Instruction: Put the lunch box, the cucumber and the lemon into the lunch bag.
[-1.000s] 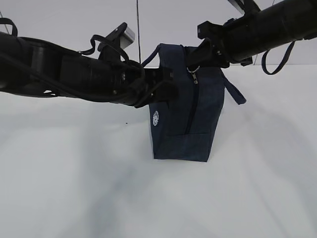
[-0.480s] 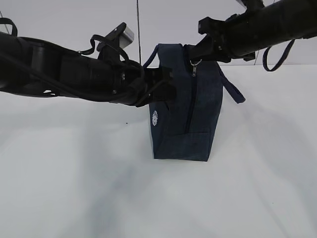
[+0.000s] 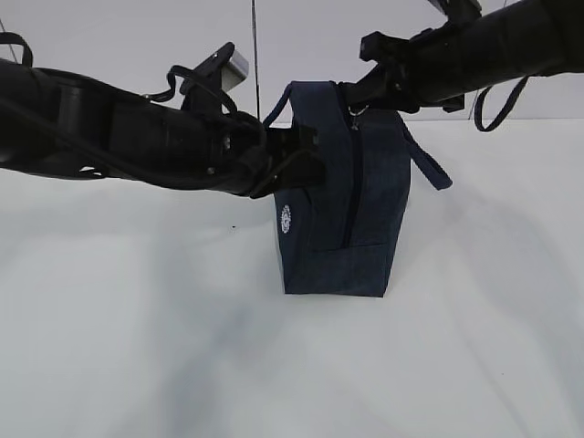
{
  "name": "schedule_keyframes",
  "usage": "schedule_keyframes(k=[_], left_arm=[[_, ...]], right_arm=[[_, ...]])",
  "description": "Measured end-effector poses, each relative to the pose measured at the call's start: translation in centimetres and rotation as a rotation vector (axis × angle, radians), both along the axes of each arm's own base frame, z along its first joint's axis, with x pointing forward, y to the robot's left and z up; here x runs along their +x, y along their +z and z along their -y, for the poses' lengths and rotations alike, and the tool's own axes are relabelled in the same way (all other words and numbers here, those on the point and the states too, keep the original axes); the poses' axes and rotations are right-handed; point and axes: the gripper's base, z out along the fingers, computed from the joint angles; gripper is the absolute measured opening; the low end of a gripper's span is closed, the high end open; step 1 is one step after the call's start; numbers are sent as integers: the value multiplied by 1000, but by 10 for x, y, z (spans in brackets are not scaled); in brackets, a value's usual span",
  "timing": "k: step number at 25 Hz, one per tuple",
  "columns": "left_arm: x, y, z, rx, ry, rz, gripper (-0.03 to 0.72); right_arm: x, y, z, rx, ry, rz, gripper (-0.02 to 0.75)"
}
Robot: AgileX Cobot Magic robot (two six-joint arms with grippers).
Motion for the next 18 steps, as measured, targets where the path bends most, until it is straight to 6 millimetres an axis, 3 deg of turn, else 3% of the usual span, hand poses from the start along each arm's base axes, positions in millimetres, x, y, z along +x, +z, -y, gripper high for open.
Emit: schedule_keyframes(k=[8, 18], left_arm=[[0, 0, 0, 15, -17, 12, -3], [-2, -2, 0, 72, -73, 52, -4]], right_arm=[[29, 10, -5, 23, -18, 63, 7], [66, 0, -12, 54, -34, 75, 7]])
